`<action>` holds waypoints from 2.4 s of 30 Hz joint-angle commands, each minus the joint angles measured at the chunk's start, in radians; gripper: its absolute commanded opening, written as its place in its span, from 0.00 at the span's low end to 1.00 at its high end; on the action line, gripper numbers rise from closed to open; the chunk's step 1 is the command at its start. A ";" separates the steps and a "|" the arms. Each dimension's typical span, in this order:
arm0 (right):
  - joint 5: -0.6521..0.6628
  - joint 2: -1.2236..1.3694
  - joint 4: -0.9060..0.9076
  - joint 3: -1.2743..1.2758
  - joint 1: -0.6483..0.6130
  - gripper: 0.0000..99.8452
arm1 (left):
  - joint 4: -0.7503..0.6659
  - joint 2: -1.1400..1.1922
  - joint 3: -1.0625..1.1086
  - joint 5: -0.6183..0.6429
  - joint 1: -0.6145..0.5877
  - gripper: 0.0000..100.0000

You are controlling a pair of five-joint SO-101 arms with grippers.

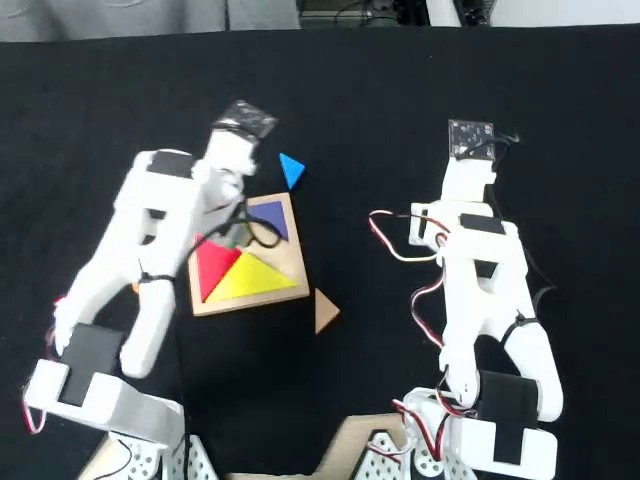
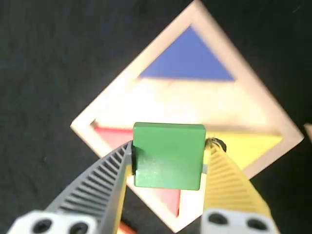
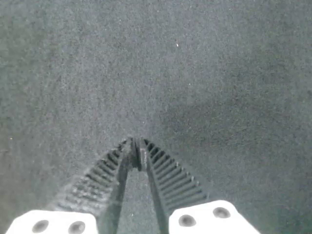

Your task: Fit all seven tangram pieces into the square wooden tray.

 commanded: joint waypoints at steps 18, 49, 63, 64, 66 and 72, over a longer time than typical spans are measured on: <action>0.000 0.004 -0.017 -0.022 -0.017 0.01 | -0.020 0.267 -0.194 0.083 0.033 0.20; 0.000 0.001 -0.014 -0.022 -0.017 0.01 | -0.029 0.339 -0.228 0.032 0.001 0.23; 0.000 0.001 -0.014 -0.022 -0.017 0.01 | -0.060 0.324 -0.219 -0.015 -0.061 0.23; 0.000 0.001 -0.014 -0.022 -0.017 0.01 | -0.060 0.322 -0.219 -0.015 -0.061 0.23; 0.000 0.001 -0.014 -0.022 -0.017 0.01 | -0.054 0.319 -0.228 -0.002 -0.047 0.23; 0.000 0.001 -0.014 -0.022 -0.017 0.01 | 0.052 0.262 -0.312 0.018 0.025 0.23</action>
